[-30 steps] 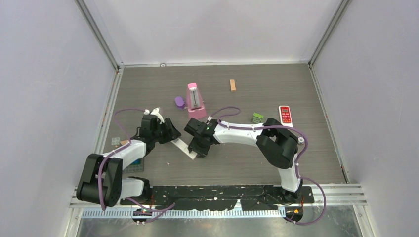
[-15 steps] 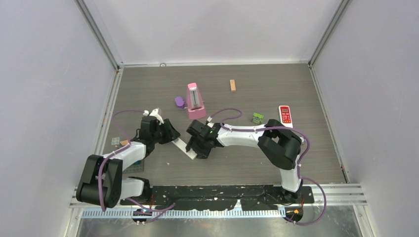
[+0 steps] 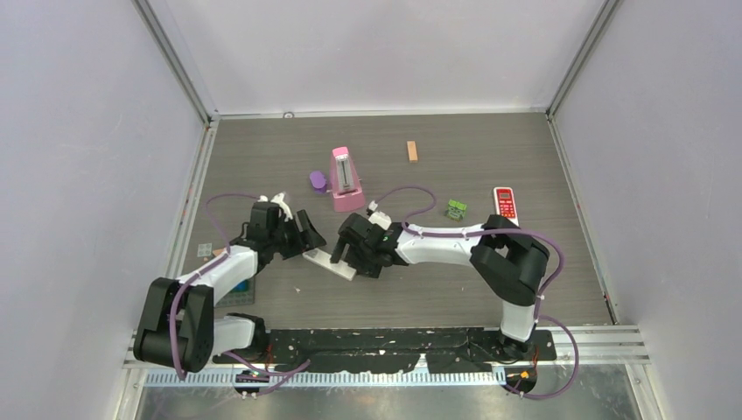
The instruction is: Load the batteries into the remote control
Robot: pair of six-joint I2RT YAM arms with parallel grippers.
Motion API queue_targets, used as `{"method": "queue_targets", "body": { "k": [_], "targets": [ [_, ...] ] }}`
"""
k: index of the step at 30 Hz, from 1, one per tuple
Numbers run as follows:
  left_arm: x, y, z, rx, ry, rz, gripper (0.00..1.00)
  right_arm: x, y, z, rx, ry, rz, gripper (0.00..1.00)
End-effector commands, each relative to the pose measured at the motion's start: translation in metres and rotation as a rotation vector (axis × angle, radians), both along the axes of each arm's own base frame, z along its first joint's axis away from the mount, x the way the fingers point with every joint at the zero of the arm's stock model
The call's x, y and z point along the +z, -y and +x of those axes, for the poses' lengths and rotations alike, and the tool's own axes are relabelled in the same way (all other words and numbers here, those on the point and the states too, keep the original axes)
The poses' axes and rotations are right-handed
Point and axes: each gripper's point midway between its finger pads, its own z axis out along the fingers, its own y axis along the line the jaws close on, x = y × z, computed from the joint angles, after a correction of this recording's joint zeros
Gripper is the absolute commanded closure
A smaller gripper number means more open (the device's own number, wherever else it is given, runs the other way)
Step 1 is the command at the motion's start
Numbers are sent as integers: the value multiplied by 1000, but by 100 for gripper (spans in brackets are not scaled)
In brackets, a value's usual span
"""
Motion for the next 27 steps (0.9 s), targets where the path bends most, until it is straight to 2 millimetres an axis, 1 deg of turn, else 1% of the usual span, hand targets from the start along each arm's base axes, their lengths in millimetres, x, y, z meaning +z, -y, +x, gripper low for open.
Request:
{"method": "queue_targets", "body": {
  "k": [1, 4, 7, 8, 9, 11, 12, 13, 14, 15, 18, 20, 21, 22, 23, 24, 25, 27],
  "targets": [
    [27, 10, 0, -30, 9, -45, 30, 12, 21, 17, 68, 160, -78, 15],
    [38, 3, 5, 2, 31, -14, 24, 19, 27, 15, 144, 207, -96, 11],
    [47, -10, 7, 58, 41, 48, 21, 22, 31, 12, 214, 246, -99, 10],
    [51, -15, 7, 76, 46, 65, 20, 26, 30, 13, 255, 284, -97, 10],
    [55, -19, 7, 92, 54, 77, 20, 29, 29, 13, 289, 303, -92, 10],
    [64, -24, 5, 114, 66, 96, 19, 39, 22, 16, 434, 400, -106, 10],
    [71, -27, 5, 125, 82, 104, 19, 45, 18, 17, 478, 430, -104, 10],
    [76, -30, 3, 135, 90, 112, 19, 50, 12, 17, 566, 475, -105, 10],
    [82, -32, 2, 143, 104, 116, 19, 52, 9, 17, 608, 496, -107, 10],
    [87, -34, 1, 150, 112, 122, 18, 55, 5, 15, 686, 536, -102, 10],
    [102, -41, -6, 171, 138, 136, 17, 58, -5, 7, 826, 588, -79, 10],
    [111, -44, -10, 183, 157, 139, 16, 57, -10, 6, 900, 611, -84, 10],
    [115, -45, -12, 187, 167, 139, 15, 55, -12, 7, 937, 621, -100, 10],
    [119, -47, -14, 192, 177, 138, 15, 49, -14, 5, 967, 610, -105, 10],
    [123, -48, -16, 198, 188, 137, 14, 51, -17, 7, 997, 625, -118, 10],
    [126, -49, -18, 203, 193, 136, 13, 43, -17, 7, 1030, 620, -142, 10],
    [128, -50, -20, 206, 193, 135, 12, 46, -22, 9, 1045, 635, -145, 10],
    [131, -51, -25, 209, 194, 134, 12, 40, -23, 13, 1072, 653, -195, 13]
  ]
}}
